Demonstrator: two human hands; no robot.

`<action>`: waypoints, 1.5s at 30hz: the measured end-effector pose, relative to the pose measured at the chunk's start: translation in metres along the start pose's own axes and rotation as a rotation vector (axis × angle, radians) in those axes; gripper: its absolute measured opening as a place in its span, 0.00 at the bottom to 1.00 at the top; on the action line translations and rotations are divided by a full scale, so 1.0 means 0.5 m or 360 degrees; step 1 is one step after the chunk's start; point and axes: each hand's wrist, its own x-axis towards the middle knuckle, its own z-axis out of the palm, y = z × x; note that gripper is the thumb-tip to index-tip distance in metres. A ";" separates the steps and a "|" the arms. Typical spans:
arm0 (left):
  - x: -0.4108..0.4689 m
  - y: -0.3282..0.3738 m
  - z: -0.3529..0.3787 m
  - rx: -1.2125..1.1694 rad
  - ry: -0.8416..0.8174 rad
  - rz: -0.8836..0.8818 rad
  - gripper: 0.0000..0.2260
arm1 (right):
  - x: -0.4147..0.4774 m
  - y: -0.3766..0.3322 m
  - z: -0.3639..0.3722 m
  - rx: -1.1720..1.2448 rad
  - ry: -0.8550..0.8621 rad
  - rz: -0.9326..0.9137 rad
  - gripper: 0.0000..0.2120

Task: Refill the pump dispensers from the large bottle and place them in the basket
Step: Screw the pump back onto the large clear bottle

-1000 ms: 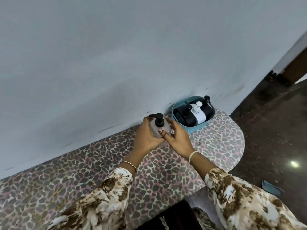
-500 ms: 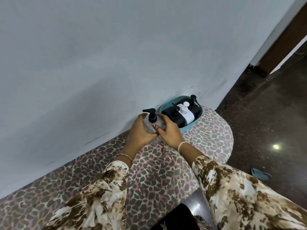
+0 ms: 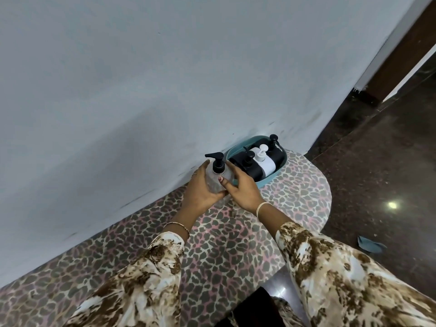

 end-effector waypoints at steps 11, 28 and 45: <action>-0.035 0.024 -0.006 -0.0072 0.0069 -0.0093 0.54 | -0.048 0.006 -0.023 0.0203 0.0132 0.0161 0.30; -0.002 0.149 0.215 -0.0055 0.0018 -0.0029 0.34 | 0.054 0.151 -0.186 -0.0349 0.0486 0.0344 0.24; 0.175 0.110 0.252 0.0096 0.0239 -0.0379 0.41 | 0.222 0.236 -0.288 -0.0140 -0.0176 0.0068 0.36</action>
